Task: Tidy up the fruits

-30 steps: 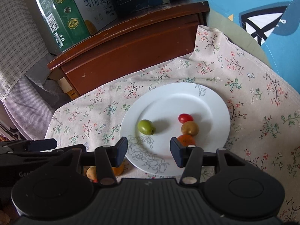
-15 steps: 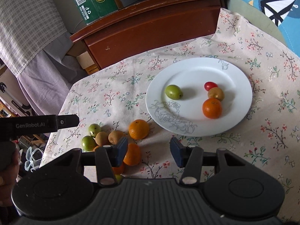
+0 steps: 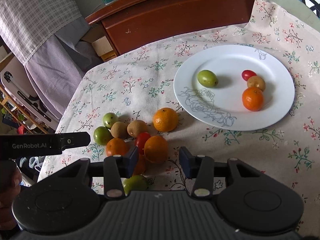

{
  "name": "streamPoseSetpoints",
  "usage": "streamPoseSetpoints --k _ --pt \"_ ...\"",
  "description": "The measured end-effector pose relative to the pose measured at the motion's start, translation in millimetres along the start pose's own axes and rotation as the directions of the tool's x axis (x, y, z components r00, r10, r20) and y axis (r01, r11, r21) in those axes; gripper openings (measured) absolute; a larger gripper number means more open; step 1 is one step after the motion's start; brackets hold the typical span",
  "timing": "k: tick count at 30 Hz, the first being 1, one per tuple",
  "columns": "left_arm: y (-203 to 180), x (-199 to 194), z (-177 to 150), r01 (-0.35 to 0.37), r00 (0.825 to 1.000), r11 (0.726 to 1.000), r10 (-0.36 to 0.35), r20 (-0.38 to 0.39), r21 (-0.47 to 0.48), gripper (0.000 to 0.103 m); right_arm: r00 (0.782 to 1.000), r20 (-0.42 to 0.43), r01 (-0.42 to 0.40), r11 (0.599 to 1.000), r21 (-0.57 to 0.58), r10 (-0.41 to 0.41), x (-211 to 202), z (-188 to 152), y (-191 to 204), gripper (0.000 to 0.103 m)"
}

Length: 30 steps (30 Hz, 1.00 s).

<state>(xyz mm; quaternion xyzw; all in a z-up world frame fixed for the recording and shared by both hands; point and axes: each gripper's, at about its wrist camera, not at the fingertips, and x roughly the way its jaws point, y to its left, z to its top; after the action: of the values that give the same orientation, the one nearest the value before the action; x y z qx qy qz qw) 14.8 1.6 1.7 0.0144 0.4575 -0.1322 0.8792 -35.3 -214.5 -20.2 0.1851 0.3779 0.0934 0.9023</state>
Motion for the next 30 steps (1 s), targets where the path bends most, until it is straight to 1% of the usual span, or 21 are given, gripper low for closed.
streamPoseSetpoints --k 6,8,10,11,15,17,21,23,30 --pt "-5 3 -6 0.026 1.0 1.0 -0.026 -0.011 0.011 0.074 1.0 0.015 -0.017 1.0 0.016 0.017 5 2 -3 0.035" --pt "-8 4 -8 0.044 0.999 0.999 -0.044 -0.015 0.012 0.073 0.999 0.009 -0.035 0.999 0.029 0.035 5 2 -4 0.029" --pt "-10 6 -10 0.071 0.997 0.997 -0.071 -0.02 0.01 0.072 0.999 0.005 -0.046 0.998 0.048 0.046 6 3 -6 0.028" --pt "-11 7 -11 0.084 0.996 0.996 -0.084 -0.022 0.008 0.07 0.999 0.004 -0.048 0.997 0.053 0.048 6 3 -6 0.027" --pt "-16 10 -13 0.098 0.995 0.995 -0.098 -0.021 0.009 0.07 0.999 0.001 -0.041 0.997 0.06 0.041 3 5 -8 0.027" --pt "-19 12 -14 0.109 0.994 0.994 -0.109 -0.018 0.011 0.067 1.0 0.015 -0.024 0.998 0.064 0.023 -1 8 -9 0.027" --pt "-23 16 -13 0.136 0.991 0.991 -0.136 -0.017 -0.006 0.066 0.999 0.039 0.014 0.998 0.063 -0.016 -7 13 -12 0.027" --pt "-26 19 -13 0.141 0.99 0.99 -0.141 -0.017 -0.013 0.063 0.998 0.042 0.039 0.998 0.055 -0.041 -7 14 -12 0.027" --pt "-30 26 -10 0.15 0.989 0.987 -0.15 0.006 -0.058 0.063 0.998 0.03 0.047 0.998 0.049 -0.049 -6 14 -13 0.027"
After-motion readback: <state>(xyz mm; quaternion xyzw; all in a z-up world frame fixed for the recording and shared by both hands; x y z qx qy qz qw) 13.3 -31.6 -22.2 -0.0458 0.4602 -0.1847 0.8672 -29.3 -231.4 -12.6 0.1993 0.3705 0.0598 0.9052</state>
